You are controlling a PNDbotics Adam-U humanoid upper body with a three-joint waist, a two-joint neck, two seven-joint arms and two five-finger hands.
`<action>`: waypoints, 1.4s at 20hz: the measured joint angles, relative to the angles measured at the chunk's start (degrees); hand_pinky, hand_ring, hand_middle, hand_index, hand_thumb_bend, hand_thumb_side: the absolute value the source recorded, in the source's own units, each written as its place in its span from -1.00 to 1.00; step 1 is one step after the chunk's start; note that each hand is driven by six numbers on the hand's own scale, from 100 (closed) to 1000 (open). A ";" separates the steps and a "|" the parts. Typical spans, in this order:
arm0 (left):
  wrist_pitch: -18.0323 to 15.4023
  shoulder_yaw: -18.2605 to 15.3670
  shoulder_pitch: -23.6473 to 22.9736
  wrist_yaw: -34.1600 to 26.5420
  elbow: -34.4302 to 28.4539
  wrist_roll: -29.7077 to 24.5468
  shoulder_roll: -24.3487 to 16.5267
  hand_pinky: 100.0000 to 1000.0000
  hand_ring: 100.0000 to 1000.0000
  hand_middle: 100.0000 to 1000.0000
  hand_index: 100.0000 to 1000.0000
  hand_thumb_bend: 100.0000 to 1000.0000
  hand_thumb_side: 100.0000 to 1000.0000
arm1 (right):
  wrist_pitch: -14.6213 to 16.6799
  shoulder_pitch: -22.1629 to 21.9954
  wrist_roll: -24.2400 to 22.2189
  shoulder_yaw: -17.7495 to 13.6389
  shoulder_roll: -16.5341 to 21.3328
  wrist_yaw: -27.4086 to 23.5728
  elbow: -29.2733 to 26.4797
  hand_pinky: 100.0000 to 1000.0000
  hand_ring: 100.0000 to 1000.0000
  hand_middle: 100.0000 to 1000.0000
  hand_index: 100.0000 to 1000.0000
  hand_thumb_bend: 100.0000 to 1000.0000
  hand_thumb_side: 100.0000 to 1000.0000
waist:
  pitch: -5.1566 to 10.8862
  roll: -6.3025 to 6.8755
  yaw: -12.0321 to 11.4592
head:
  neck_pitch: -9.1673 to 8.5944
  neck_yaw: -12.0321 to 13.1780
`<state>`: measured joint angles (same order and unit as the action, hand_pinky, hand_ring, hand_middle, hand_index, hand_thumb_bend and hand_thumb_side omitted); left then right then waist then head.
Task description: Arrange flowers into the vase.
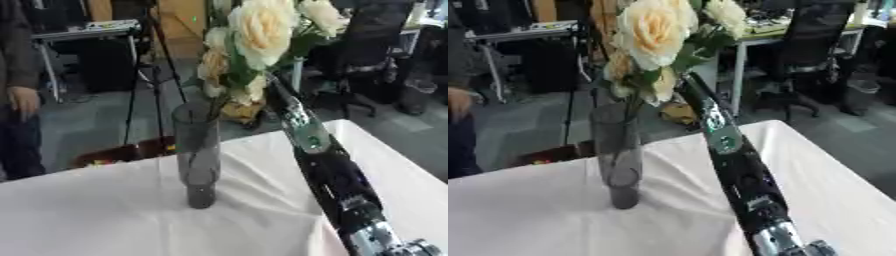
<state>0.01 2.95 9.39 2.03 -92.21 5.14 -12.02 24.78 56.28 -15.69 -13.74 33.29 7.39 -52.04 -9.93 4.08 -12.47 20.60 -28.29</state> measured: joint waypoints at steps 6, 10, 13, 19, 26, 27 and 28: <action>0.00 -0.01 -0.01 0.01 0.00 0.03 0.00 0.06 0.41 0.22 0.22 -0.46 1.00 | 1.02 -0.92 -1.33 0.01 0.75 -0.10 -0.52 0.03 0.62 0.00 0.17 0.12 1.00 | 0.00 -0.17 0.45 | 0.02 0.29; 0.00 -0.01 -0.01 0.01 0.00 0.03 0.00 0.06 0.41 0.22 0.22 -0.46 1.00 | 1.19 -0.92 -1.63 0.01 0.80 -0.13 -0.64 0.06 0.63 0.01 0.17 0.14 1.00 | 0.00 -0.22 0.47 | 0.02 0.42; 0.00 -0.02 -0.02 0.03 0.00 0.05 0.00 0.06 0.41 0.22 0.22 -0.46 1.00 | 1.48 -1.38 -1.80 0.02 0.86 -0.13 -0.79 0.06 0.63 0.01 0.17 0.13 1.00 | 0.11 -0.38 0.70 | 0.02 0.48; -0.05 -0.02 -0.25 0.05 0.01 0.13 0.00 0.06 0.41 0.23 0.22 -0.47 1.00 | 2.07 -1.80 -1.92 0.15 1.10 -0.08 -1.58 0.08 0.64 0.03 0.18 0.17 1.00 | 0.36 -0.38 0.42 | 0.01 0.50; -0.03 -0.11 -0.28 0.05 0.01 0.43 -0.01 0.06 0.42 0.23 0.22 -0.47 1.00 | 4.09 -4.44 -2.53 1.03 2.30 0.53 -2.42 0.10 0.65 0.04 0.20 0.22 1.00 | 0.36 -0.38 1.64 | 0.02 0.98; -0.01 -0.19 -0.29 0.05 0.01 0.47 -0.01 0.06 0.42 0.23 0.22 -0.47 1.00 | 4.36 -4.85 -2.64 1.09 2.53 0.53 -2.45 0.10 0.65 0.04 0.20 0.22 1.00 | 0.36 -0.38 1.80 | 0.02 1.02; -0.01 -0.22 -0.29 0.05 0.01 0.49 -0.01 0.06 0.42 0.23 0.22 -0.47 1.00 | 4.61 -5.14 -2.75 1.09 2.69 0.53 -2.47 0.10 0.65 0.04 0.20 0.22 1.00 | 0.36 -0.38 1.89 | 0.03 1.03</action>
<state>0.00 2.73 9.10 2.08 -92.20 5.63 -12.03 29.39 51.13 -18.44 -12.64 35.97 7.92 -54.51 -9.57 3.70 -10.58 20.63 -27.26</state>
